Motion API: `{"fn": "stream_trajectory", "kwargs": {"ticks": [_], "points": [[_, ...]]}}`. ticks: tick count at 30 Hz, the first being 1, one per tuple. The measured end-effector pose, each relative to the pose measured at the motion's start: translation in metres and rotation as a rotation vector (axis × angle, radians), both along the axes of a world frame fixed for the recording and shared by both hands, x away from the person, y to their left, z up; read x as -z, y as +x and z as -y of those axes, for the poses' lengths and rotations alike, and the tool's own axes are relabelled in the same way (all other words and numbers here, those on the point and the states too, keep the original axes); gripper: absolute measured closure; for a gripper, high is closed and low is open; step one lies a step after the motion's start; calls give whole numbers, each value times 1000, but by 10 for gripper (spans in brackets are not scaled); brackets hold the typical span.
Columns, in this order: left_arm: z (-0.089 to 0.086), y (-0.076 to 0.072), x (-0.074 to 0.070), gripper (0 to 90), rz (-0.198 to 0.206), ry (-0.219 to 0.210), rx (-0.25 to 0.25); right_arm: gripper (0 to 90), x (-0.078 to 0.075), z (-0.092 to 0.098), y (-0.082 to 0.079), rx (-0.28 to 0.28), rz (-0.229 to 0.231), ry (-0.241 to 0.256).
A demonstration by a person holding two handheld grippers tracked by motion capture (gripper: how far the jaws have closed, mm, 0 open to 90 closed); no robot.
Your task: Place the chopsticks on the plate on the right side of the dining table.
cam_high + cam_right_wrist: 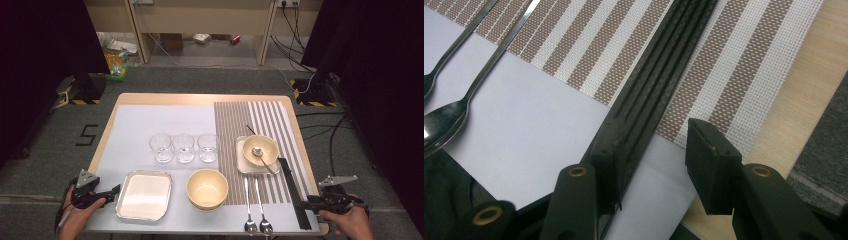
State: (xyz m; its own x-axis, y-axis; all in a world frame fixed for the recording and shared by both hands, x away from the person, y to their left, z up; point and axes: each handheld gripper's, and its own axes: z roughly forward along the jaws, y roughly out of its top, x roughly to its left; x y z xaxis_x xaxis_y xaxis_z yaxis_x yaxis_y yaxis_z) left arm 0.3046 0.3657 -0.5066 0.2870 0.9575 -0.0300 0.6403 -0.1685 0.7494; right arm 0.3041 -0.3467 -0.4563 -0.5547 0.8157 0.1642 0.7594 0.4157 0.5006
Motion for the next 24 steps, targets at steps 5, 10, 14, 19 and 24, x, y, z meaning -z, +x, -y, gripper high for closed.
{"fn": "stream_trajectory", "kwargs": {"ticks": [5,10,14,19,24], "points": [[0,0,0,146,1,0,-1,619,1,-1,0,-1,-9,-5],[0,0,0,146,0,0,0,628,4,-1,1,-4,-23,-5],[0,0,0,146,0,-1,-1,643,5,-2,1,4,-26,-15],[0,0,0,146,1,0,-2,661,5,-2,2,22,-37,-20],[0,0,0,145,1,3,-2,712,5,-1,6,34,-53,-33]]}}
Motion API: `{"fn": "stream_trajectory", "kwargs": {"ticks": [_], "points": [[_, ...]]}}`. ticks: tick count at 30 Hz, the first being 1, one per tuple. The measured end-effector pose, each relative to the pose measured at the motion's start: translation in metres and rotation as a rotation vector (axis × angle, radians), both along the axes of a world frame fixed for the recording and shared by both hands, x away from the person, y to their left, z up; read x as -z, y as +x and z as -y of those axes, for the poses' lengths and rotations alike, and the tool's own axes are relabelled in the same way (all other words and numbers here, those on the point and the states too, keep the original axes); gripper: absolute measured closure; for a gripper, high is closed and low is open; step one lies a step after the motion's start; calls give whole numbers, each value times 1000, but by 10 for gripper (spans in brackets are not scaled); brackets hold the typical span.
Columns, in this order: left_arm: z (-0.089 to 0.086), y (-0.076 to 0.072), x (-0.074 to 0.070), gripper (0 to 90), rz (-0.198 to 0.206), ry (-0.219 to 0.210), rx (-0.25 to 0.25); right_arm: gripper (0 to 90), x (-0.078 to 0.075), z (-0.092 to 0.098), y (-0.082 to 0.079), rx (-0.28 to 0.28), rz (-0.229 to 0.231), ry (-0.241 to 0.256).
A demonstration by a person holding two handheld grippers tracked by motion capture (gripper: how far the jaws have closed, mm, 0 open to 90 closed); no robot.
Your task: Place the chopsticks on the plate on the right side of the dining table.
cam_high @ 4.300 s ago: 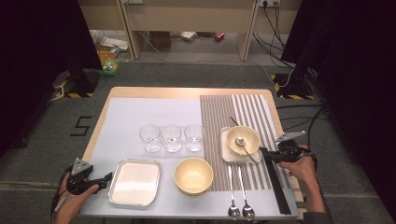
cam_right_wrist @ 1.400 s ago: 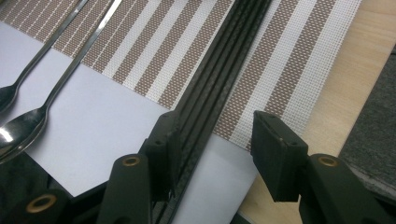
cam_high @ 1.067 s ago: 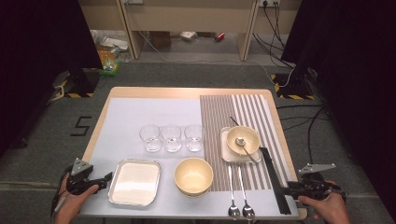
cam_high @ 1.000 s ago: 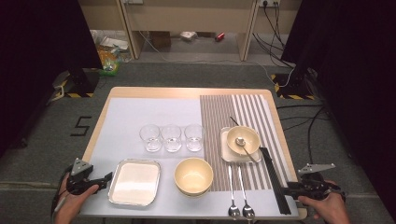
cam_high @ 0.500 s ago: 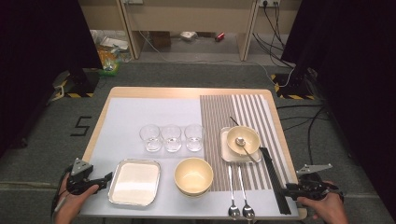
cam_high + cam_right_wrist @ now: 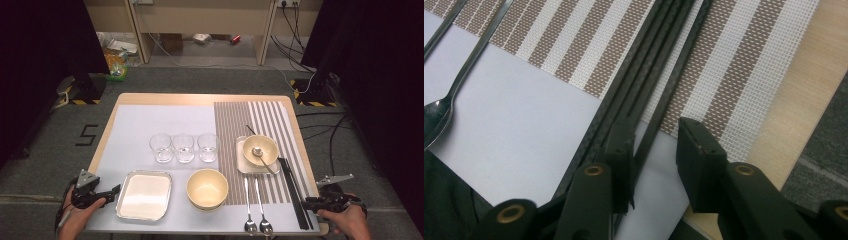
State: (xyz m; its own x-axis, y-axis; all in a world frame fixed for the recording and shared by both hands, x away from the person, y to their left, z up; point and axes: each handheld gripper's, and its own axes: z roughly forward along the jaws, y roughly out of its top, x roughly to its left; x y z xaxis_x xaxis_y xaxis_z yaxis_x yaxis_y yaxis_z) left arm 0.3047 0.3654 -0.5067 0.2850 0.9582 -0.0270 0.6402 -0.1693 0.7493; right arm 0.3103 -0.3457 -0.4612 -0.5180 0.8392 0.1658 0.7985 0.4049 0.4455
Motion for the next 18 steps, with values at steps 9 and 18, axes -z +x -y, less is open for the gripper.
{"fn": "stream_trajectory", "kwargs": {"ticks": [9,18], "points": [[0,0,0,145,3,0,-3,779,-5,-6,17,21,-129,-48],[0,0,0,145,1,0,0,813,-10,-13,36,83,-293,-95]]}}
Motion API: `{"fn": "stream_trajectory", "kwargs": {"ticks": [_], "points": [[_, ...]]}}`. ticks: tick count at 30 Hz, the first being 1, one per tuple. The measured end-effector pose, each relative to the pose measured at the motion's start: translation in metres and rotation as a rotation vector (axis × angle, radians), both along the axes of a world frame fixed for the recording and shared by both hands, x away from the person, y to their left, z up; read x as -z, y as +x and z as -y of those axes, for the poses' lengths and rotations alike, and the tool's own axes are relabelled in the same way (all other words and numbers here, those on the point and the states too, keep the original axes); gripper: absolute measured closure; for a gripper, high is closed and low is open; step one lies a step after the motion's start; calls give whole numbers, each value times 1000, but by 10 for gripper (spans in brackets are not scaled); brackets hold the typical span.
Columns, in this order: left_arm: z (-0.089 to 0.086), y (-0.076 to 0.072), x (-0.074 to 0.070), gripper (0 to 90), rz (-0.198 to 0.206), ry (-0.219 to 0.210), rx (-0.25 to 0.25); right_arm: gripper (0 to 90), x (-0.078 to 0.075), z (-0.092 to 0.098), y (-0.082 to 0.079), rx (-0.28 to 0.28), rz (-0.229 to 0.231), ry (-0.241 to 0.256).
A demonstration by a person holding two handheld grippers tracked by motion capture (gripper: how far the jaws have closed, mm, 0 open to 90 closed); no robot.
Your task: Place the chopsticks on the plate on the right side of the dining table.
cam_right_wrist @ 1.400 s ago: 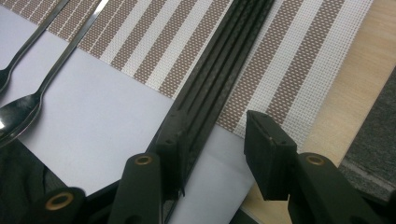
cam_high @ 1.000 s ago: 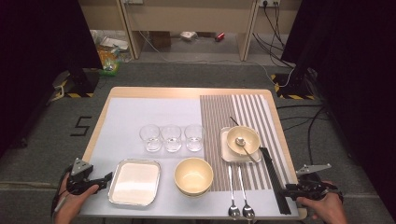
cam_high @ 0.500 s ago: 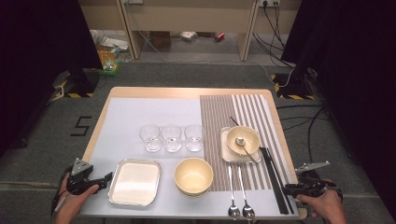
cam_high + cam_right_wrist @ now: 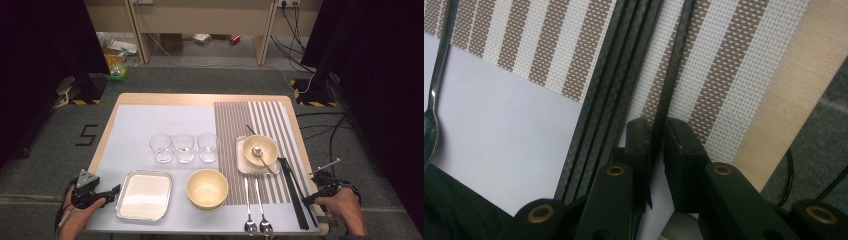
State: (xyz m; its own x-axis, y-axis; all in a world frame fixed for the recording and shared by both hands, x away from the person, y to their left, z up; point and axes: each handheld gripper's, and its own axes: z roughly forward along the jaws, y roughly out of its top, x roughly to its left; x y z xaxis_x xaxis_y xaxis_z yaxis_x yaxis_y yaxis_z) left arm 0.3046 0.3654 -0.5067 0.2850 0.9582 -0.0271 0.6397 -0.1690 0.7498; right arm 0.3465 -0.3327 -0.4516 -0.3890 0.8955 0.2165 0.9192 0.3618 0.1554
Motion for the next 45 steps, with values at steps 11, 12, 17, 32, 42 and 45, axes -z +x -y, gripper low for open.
{"fn": "stream_trajectory", "kwargs": {"ticks": [11,12,17,32,42,45], "points": [[0,0,0,145,2,0,-2,826,0,0,7,33,-53,1],[0,0,0,145,2,0,-2,827,1,1,8,29,-55,6],[0,0,0,146,0,0,0,834,0,0,12,32,-84,-11],[0,0,0,145,0,0,0,855,5,13,10,91,-78,82],[0,0,0,145,-1,-2,0,856,7,21,9,116,-78,144],[0,0,1,145,11,-3,-6,856,8,24,9,118,-83,170]]}}
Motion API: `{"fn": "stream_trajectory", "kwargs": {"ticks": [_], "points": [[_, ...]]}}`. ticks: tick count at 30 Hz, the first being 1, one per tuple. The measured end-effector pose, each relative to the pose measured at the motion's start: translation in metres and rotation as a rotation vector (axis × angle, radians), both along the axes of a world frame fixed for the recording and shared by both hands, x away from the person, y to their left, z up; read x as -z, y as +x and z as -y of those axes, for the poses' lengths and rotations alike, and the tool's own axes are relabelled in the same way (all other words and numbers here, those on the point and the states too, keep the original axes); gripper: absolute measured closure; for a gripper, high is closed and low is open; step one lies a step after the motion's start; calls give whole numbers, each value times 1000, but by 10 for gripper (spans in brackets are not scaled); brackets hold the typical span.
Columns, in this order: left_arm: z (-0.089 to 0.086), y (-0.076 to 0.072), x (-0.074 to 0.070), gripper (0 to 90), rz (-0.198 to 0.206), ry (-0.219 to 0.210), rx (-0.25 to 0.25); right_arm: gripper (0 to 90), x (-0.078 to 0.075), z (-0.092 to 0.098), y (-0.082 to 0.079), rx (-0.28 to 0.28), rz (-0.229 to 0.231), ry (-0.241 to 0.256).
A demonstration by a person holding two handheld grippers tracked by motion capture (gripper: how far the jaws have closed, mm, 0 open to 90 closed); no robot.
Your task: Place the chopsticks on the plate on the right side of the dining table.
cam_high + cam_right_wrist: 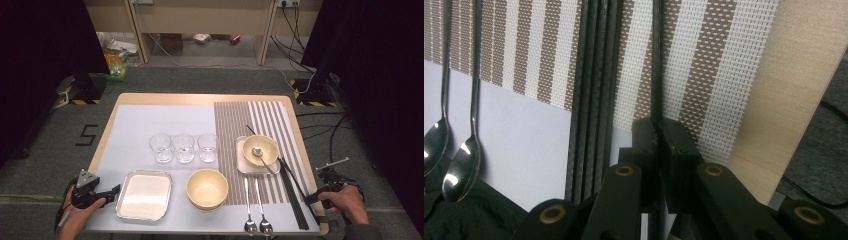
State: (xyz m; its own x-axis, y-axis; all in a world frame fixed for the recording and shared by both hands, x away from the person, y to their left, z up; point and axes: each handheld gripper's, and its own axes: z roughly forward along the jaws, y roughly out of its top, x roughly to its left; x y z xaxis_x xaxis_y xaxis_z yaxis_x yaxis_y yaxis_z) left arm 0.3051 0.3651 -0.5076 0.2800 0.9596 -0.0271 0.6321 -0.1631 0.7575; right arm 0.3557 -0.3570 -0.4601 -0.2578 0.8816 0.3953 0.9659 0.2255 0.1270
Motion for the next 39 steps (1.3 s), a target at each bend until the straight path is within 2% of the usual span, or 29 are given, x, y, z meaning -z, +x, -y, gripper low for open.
{"fn": "stream_trajectory", "kwargs": {"ticks": [8,16,17,18,22,23,26,27,29,32,39], "points": [[0,0,-1,146,-9,2,4,857,1,4,-1,-13,13,27],[0,0,-1,146,-7,1,2,861,-2,0,-3,-36,35,2],[0,0,-1,146,-12,1,6,860,-1,2,-2,-47,57,2],[0,0,-1,146,-12,1,6,861,-3,1,-2,-24,42,-6],[0,0,0,146,-5,1,2,861,-8,4,0,-31,54,-20],[0,0,-1,146,-8,0,4,861,-8,6,2,-50,84,-22],[0,0,-1,146,-13,1,6,861,-15,5,4,-25,82,-32],[0,0,-1,146,-12,1,6,861,-16,6,6,-36,93,-42],[0,0,0,146,-5,1,2,860,-21,6,8,-23,104,-47],[0,0,0,146,-5,1,3,861,-27,7,15,-36,136,-59],[0,0,-1,146,-8,1,3,860,-45,-3,32,-60,171,-80]]}}
